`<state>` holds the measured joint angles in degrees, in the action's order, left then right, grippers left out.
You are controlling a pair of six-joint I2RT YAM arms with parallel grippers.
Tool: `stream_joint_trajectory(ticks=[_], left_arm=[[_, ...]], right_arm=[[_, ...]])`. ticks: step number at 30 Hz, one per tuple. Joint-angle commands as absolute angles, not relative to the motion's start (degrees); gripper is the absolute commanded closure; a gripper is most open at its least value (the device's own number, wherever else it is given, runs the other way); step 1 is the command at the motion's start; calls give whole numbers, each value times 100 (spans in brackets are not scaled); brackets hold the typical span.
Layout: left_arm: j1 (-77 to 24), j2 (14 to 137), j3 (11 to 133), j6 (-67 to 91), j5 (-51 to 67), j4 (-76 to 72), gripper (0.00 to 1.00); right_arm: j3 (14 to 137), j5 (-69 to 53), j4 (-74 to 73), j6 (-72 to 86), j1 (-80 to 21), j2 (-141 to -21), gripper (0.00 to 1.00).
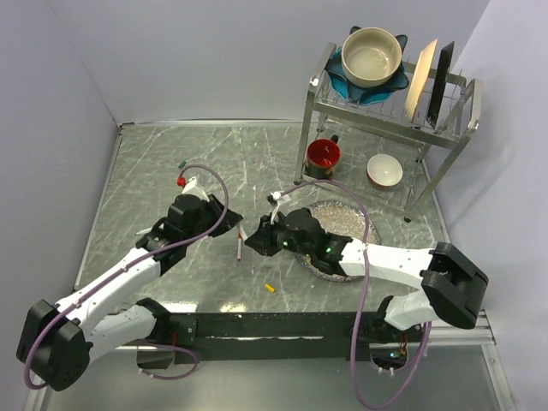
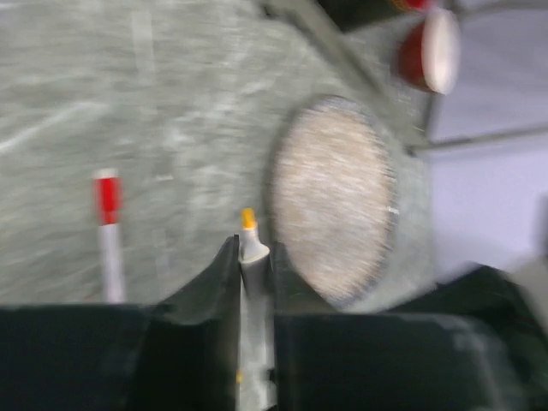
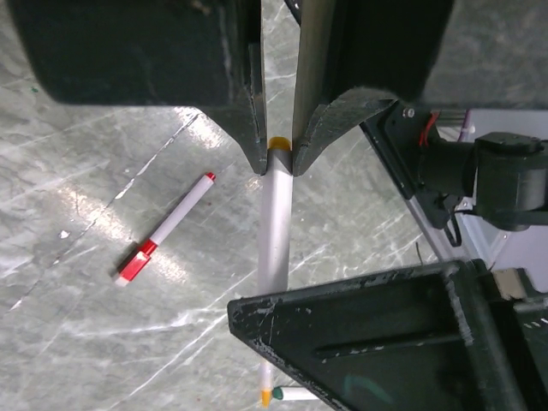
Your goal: Insert the pens into the pen caps
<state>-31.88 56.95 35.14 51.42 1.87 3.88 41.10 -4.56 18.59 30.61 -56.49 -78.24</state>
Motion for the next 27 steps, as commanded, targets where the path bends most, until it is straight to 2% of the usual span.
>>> stream_joint_trajectory(ticks=[1,4,5,8,12,14,17,21,23,25,26,27], left_arm=[[-3217,5625,3533,4966,701,44,99],[-3217,5520,3437,4913,1324,-245,99],[-3208,5502,3393,4896,1466,-290,99],[-3217,5379,3349,4790,1949,-395,99],[-3217,5099,3191,4816,2337,-650,99],[-3217,5001,3050,4886,2539,-921,99],[-3217,4843,2936,5001,2637,-1133,99],[-3217,4676,2909,5019,2567,-1134,99],[-3217,4615,2909,5027,2523,-1134,99],[-3217,4527,2900,5071,2426,-1134,99],[-3217,4500,2918,5071,2356,-1099,99],[-3217,4456,2944,5106,2251,-994,93]], right_arm=[[4131,-711,2241,3032,-5687,-7796,100],[4131,-1045,2302,3006,-5678,-7743,81],[4122,-1150,2311,2997,-5678,-7717,69],[4070,-1300,2373,3058,-5669,-7568,56],[3973,-1511,2558,3199,-5660,-7471,49],[3929,-1590,2698,3313,-5660,-7453,52],[3867,-1740,2891,3436,-5669,-7427,65],[3753,-1898,3067,3586,-5660,-7313,77],[3657,-1977,3234,3700,-5651,-7251,86],[3621,-2039,3383,3805,-5660,-7199,100],[3604,-2100,3410,3832,-5660,-7190,100],[3604,-2109,3428,3876,-5643,-7155,100]])
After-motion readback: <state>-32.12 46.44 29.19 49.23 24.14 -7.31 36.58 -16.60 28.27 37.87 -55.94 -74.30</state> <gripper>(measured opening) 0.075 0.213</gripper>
